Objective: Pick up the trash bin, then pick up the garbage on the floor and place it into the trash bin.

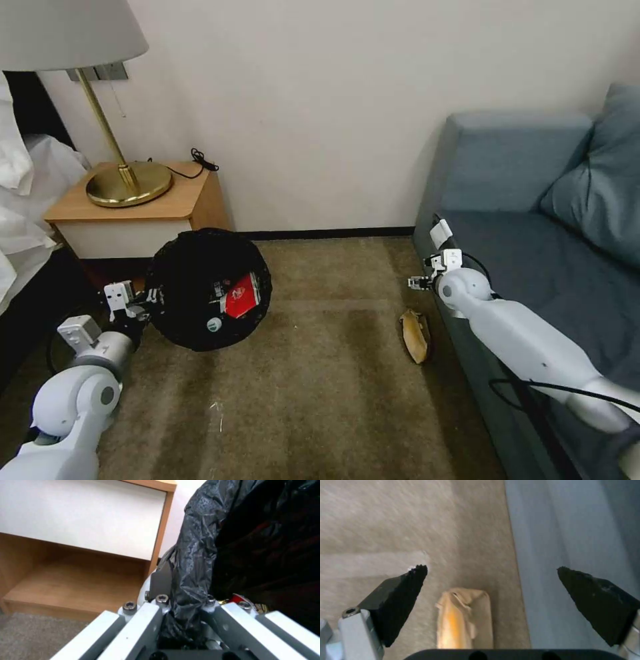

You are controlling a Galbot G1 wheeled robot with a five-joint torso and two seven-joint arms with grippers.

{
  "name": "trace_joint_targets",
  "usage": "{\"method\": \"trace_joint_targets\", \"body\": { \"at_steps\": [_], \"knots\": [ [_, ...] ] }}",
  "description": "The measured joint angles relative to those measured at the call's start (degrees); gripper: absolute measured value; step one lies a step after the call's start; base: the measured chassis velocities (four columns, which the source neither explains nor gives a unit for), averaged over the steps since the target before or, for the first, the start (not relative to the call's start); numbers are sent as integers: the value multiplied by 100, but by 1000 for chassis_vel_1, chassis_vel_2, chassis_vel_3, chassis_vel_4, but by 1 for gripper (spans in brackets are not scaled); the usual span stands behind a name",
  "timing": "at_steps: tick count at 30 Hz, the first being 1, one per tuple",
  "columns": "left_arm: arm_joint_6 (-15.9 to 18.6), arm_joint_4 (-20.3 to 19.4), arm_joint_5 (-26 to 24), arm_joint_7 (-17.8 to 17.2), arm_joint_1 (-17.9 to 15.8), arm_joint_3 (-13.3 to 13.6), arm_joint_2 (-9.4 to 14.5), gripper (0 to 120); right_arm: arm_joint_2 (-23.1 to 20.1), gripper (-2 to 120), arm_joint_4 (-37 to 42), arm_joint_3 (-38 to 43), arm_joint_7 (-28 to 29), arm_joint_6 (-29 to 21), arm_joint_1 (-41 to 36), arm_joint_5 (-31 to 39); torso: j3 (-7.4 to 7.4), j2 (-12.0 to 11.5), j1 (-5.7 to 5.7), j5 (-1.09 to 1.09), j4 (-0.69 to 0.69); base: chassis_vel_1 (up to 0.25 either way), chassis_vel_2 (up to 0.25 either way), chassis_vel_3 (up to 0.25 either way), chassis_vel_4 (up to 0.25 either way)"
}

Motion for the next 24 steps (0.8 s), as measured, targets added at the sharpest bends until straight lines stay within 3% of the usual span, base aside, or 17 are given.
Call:
{"method": "trace_joint_targets", "body": {
  "at_steps": [12, 17, 20, 24],
  "knots": [
    [-3, -49, 207, -15, 72, 142, -135, 1, 37, 100, -40, -134, 352, -481, -173, 275, -1, 1, 0, -1, 0, 0, 0, 0, 0],
    [-28, -45, 302, 3, 113, 197, -184, 1, 292, 100, -624, -241, 447, -687, -85, 246, -1, 0, 0, 0, -1, 0, 0, 0, 0],
    [-31, -45, 324, 5, 117, 214, -194, 1, 590, 100, -1063, -219, 335, -709, 27, 145, -1, 0, 0, -1, -1, 0, 0, 0, 0],
    [-45, -29, 334, 6, 140, 185, -183, 1, 995, 100, -1668, -20, -279, -701, 171, -239, -1, 0, 0, -1, 3, 0, 0, 0, 0]
  ]
}}
